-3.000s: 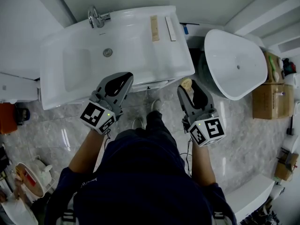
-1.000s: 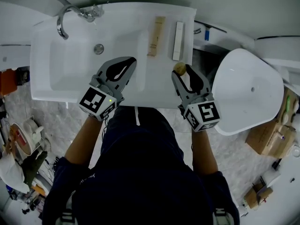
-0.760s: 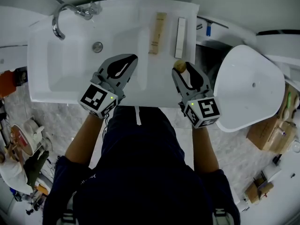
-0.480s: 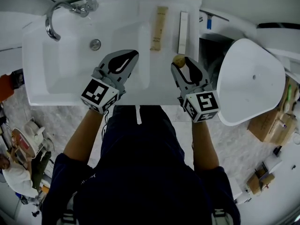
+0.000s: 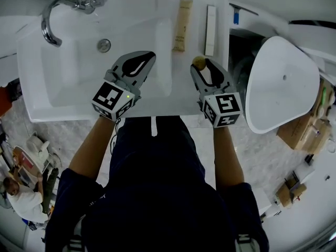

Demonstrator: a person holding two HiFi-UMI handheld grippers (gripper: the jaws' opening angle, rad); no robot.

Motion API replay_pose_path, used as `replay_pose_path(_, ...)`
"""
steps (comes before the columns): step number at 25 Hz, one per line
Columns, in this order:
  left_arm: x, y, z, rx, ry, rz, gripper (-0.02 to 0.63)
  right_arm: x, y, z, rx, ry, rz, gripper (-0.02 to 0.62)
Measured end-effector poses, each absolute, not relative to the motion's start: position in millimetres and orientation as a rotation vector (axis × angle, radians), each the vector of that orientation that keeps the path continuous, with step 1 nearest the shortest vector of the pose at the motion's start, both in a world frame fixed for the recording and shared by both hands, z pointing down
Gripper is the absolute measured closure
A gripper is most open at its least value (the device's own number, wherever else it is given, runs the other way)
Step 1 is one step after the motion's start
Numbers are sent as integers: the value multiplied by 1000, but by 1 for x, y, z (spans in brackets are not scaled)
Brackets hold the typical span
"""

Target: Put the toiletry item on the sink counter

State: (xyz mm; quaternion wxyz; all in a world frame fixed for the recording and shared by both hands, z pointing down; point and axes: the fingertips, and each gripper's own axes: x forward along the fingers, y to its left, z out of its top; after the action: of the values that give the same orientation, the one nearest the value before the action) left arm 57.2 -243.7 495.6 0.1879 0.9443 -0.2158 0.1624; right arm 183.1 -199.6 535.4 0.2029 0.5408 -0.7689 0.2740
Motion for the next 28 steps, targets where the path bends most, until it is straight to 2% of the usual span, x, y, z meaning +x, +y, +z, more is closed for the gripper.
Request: replay_pose_path(28,25,-250,532,2589,-628,489,572,174,-201,615,1377,-1957,786,396)
